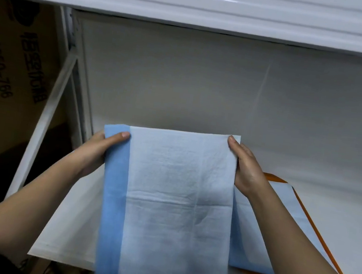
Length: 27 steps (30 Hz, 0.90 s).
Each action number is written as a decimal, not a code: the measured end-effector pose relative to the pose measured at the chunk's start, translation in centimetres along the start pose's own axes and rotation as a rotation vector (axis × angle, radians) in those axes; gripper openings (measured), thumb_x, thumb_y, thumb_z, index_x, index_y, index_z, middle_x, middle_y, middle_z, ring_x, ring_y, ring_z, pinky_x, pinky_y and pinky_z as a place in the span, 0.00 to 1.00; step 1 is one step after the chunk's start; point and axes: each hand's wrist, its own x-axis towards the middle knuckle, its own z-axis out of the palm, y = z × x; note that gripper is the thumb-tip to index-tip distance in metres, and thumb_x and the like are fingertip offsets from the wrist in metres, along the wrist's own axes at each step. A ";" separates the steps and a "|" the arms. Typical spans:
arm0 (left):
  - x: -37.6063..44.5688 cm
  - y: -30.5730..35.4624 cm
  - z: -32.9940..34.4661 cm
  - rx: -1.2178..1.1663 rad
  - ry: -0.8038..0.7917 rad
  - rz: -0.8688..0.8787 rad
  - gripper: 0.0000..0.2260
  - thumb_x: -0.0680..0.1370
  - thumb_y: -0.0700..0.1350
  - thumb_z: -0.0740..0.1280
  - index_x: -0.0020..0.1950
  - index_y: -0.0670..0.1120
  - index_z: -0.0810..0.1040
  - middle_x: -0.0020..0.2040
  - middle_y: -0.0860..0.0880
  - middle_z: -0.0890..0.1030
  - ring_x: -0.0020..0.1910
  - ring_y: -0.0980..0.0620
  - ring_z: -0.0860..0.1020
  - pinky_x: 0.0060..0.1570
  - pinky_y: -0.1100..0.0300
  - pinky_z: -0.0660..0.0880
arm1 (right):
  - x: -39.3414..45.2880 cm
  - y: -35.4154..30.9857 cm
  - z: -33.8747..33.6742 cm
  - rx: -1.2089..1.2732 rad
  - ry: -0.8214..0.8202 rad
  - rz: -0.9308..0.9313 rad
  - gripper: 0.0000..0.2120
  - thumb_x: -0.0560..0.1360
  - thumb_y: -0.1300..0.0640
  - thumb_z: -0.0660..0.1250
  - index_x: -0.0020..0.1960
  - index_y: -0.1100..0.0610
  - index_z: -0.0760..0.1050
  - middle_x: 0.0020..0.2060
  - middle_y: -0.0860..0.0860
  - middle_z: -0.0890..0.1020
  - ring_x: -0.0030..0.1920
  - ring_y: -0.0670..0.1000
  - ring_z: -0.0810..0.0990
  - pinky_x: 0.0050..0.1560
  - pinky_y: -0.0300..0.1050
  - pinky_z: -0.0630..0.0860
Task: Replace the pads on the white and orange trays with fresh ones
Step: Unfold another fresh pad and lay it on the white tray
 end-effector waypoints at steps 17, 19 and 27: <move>-1.4 4.0 2.2 0.819 -0.141 0.316 0.18 0.75 0.39 0.69 0.56 0.62 0.77 0.51 0.69 0.80 0.53 0.67 0.77 0.52 0.73 0.72 | -1.2 0.1 -0.9 -0.165 0.189 -0.192 0.09 0.78 0.57 0.64 0.56 0.57 0.79 0.45 0.48 0.85 0.46 0.46 0.83 0.46 0.41 0.80; -1.6 4.0 2.7 0.848 -0.120 0.354 0.14 0.75 0.41 0.69 0.50 0.62 0.79 0.50 0.70 0.79 0.51 0.69 0.76 0.50 0.77 0.70 | -1.4 0.1 -0.7 -0.150 0.181 -0.191 0.08 0.78 0.57 0.64 0.54 0.56 0.79 0.45 0.49 0.84 0.45 0.46 0.83 0.45 0.41 0.80; -1.4 3.1 2.2 0.900 -0.068 0.358 0.03 0.75 0.47 0.70 0.45 0.56 0.80 0.47 0.62 0.82 0.49 0.60 0.79 0.53 0.55 0.76 | -1.8 -0.3 -0.9 -0.113 0.185 -0.191 0.07 0.78 0.57 0.64 0.53 0.55 0.80 0.45 0.50 0.84 0.45 0.47 0.82 0.44 0.41 0.80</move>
